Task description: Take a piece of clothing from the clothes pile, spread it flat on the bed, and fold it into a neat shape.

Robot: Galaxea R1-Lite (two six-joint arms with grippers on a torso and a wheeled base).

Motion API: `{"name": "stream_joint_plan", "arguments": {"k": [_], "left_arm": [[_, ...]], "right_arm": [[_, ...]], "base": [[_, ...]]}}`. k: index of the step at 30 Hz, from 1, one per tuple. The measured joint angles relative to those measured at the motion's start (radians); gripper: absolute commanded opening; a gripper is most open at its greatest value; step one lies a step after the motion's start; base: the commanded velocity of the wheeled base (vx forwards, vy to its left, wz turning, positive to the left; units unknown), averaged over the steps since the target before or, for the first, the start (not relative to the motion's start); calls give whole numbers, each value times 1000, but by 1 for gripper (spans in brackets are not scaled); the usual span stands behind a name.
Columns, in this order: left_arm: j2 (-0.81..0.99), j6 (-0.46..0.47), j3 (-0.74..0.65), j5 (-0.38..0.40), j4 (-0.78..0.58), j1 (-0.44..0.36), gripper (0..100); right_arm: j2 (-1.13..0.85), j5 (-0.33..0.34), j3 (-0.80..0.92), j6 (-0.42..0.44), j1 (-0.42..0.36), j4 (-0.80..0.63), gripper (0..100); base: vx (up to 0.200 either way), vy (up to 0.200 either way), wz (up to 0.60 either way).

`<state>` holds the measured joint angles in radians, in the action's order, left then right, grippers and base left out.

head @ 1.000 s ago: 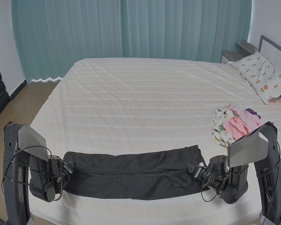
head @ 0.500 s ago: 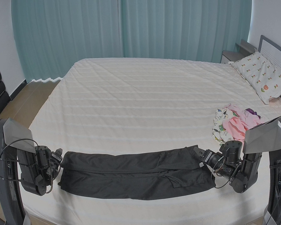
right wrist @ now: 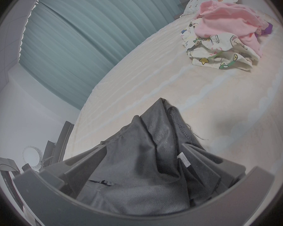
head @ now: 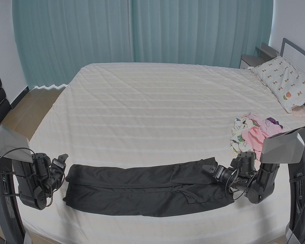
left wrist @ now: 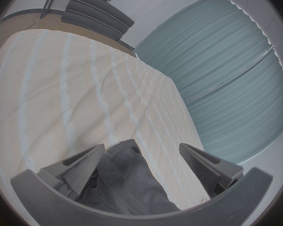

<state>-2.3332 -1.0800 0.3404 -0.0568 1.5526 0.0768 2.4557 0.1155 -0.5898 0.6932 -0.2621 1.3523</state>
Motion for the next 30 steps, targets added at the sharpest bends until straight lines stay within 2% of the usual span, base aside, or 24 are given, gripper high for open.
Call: {"name": "stream_joint_plan", "arguments": {"k": [4, 5, 13, 27, 28, 30], "left_arm": [[-3, 0, 4, -1, 0, -4, 100], [-3, 0, 5, -1, 0, -4, 100], [-7, 0, 8, -1, 0, -5, 100], [-17, 6, 11, -4, 0, -5, 100], [-19, 7, 12, -4, 0, -5, 100], [-21, 16, 13, -4, 0, -5, 100]], "right_arm": [[12, 0, -13, 0, -1, -4, 100], [16, 0, -13, -1, -5, -4, 0], [22, -2, -9, -22, -20, -63, 0], [-11, -2, 39, -33, 5, -62, 0], [-12, -2, 40, -34, 5, -62, 100], [-14, -3, 41, -35, 6, -63, 100]], "base": [[0, 0, 0], [0, 0, 0], [0, 0, 0], [0, 0, 0], [0, 0, 0], [0, 0, 0]]}}
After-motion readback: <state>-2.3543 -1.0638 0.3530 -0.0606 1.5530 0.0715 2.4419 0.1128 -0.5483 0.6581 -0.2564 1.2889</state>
